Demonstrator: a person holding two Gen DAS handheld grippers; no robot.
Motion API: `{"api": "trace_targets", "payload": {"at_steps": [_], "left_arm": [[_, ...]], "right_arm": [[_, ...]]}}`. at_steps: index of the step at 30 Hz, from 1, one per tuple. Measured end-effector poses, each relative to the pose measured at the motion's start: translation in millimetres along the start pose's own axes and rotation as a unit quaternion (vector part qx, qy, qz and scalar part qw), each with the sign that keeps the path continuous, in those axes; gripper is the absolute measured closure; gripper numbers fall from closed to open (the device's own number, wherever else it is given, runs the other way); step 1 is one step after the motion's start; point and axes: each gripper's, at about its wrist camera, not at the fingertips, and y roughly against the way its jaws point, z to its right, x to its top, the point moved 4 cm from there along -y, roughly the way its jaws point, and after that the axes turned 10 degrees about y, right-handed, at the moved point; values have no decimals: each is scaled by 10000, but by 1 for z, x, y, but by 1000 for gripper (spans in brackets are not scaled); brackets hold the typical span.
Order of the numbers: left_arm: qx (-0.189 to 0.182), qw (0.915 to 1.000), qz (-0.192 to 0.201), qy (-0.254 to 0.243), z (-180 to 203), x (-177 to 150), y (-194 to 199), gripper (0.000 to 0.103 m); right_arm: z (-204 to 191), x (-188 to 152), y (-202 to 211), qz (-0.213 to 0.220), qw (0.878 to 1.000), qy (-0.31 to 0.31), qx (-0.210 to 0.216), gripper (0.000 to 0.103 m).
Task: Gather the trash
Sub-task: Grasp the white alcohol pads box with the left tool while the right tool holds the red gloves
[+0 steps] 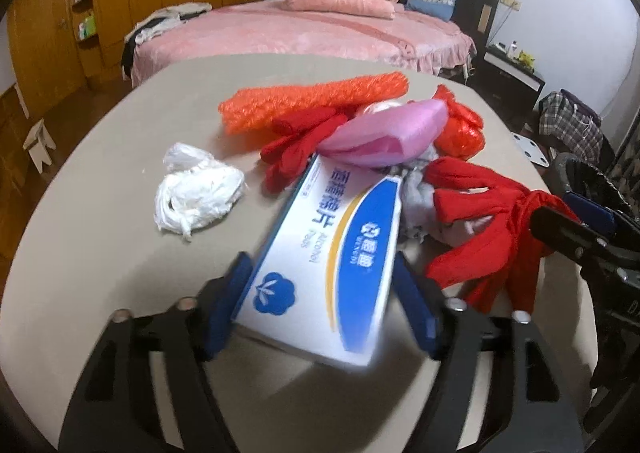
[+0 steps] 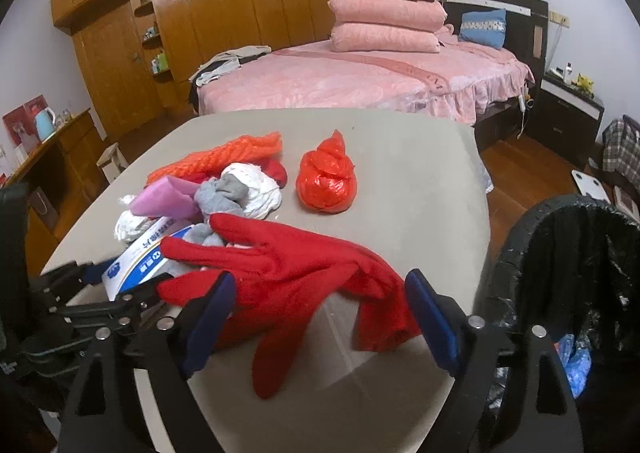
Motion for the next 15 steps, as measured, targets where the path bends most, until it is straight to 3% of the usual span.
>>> {"api": "trace_targets", "payload": {"at_steps": [13,14,15], "left_arm": [[4,10000,24,-45,1,-3,1,39],[4,10000,19,-41,2,-3,1,39],[5,10000,14,-43,2,-3,1,39]], "right_arm": [[8,-22,-23,-615,9980,-90,-81,23],[8,-21,-23,-640,9979,-74,-99,27],[7,-21,-24,-652,9978,-50,-57,39]]}}
